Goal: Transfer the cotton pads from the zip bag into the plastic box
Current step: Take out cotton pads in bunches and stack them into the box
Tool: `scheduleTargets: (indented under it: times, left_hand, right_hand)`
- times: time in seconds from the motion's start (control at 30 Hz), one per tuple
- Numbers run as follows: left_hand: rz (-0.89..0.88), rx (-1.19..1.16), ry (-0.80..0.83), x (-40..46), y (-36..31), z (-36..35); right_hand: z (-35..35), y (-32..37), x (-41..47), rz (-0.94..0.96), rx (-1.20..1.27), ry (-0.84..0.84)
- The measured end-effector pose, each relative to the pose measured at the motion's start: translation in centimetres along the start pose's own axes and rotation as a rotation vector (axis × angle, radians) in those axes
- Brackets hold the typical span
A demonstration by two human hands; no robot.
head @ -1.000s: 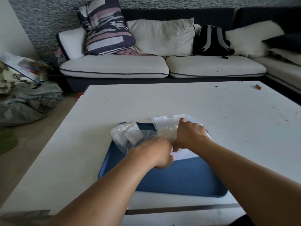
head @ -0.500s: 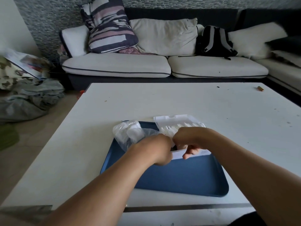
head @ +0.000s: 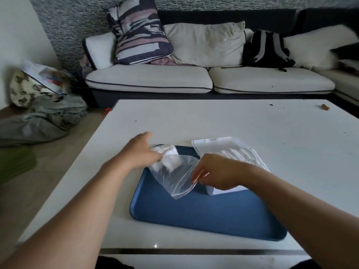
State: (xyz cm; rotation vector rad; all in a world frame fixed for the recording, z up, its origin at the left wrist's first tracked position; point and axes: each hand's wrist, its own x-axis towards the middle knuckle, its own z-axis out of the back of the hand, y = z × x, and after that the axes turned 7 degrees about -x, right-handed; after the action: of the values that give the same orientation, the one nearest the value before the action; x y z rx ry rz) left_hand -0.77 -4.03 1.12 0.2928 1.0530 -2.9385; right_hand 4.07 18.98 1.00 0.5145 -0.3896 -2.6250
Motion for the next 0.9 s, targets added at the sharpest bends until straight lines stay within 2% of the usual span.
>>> scheduleTargets:
  times: [0.03,0.1,0.27,0.53,0.73,0.9]
  left_hand:
    - [0.045,0.006,0.089,0.2,0.8,-0.5]
    - [0.067,-0.011,0.154,0.9,2.3,-1.5]
    - [0.000,-0.087,0.055,1.5,3.0,-1.5]
    - [0.104,-0.342,0.121,1.2,2.5,-1.1]
    - [0.232,-0.629,0.143,0.7,1.8,-1.5]
    - [0.287,-0.837,0.142,0.9,1.1,-1.8]
  right_hand:
    - [-0.5,0.4,0.4,0.024,-0.033,-0.017]
    - [-1.3,1.3,1.4,0.049,-0.083,-0.072]
    - [-3.4,2.7,3.4,0.137,-0.120,-0.206]
    - [-3.9,2.0,6.0,0.054,0.029,-0.360]
    - [-4.0,1.5,6.6,-0.019,0.202,-0.514]
    - [-3.5,1.3,6.6,-0.098,0.227,-0.492]
